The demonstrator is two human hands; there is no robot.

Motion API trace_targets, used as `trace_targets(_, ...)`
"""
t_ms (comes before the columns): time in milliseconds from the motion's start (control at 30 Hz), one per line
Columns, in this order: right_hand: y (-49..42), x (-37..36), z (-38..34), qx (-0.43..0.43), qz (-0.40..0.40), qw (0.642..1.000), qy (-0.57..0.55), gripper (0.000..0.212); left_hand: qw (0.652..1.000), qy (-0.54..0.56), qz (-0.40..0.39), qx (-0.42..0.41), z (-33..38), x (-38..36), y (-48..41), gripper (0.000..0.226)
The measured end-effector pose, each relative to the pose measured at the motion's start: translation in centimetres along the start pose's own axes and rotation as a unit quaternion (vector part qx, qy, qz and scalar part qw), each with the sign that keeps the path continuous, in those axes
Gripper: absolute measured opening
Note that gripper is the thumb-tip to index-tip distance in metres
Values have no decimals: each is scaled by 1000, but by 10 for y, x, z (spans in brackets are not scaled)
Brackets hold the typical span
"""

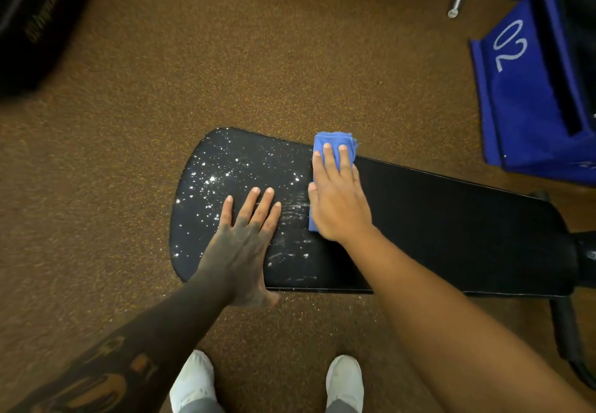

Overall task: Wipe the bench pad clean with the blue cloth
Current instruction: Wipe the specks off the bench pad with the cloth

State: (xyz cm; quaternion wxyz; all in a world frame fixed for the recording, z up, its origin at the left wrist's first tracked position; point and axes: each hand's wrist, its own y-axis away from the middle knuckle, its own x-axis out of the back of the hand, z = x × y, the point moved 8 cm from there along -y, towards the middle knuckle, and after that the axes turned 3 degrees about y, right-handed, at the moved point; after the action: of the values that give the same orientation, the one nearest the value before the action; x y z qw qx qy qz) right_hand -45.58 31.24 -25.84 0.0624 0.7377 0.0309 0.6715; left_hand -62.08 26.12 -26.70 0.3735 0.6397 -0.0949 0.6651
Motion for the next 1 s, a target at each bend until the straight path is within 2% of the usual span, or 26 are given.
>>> trace_targets(67, -6, 2, 16, -7, -4, 1000, -7, 58, 1000, -1, 1, -2, 0, 0, 0, 152)
trace_targets(133, -11, 2, 28, -96, 4, 995, -16, 59, 1000, -2, -1, -3, 0, 0, 0, 151)
trace_targets(200, -11, 1, 16, -128, 8, 991, -25, 61, 1000, -5, 3, -2, -1, 1, 0, 150)
trace_targets(333, 3, 0, -10, 14, -2, 1000, 0, 61, 1000, 0, 2, 3, -1, 2, -2, 149)
trace_targets(367, 0, 0, -3, 20, -4, 1000, 2, 60, 1000, 0, 2, 3, -1, 2, -2, 150)
trace_targets(500, -20, 0, 19, -120, 9, 993, -7, 62, 1000, -5, -2, 2, -1, 1, -3, 151)
trace_targets(533, -19, -1, 9, -119, 8, 993, -15, 63, 1000, -9, 1, 4, -1, 2, -3, 151)
trace_targets(667, -5, -1, -18, 27, 5, 1000, -1, 61, 1000, -10, 2, 7, 0, 3, -2, 152)
trace_targets(700, -8, 0, -11, 29, 2, 1000, -1, 60, 1000, -10, 2, 7, -1, 3, -2, 152)
trace_targets(833, -22, 1, -2, -73, 7, 997, -30, 61, 1000, -10, 1, 3, 0, 2, -3, 152)
trace_targets(867, -18, 1, -13, -65, 9, 997, -40, 61, 1000, -11, 1, 3, -1, 2, -3, 152)
trace_targets(1000, 3, -1, -30, 57, -10, 998, -6, 61, 1000, -6, -1, 2, -2, 2, -3, 151)
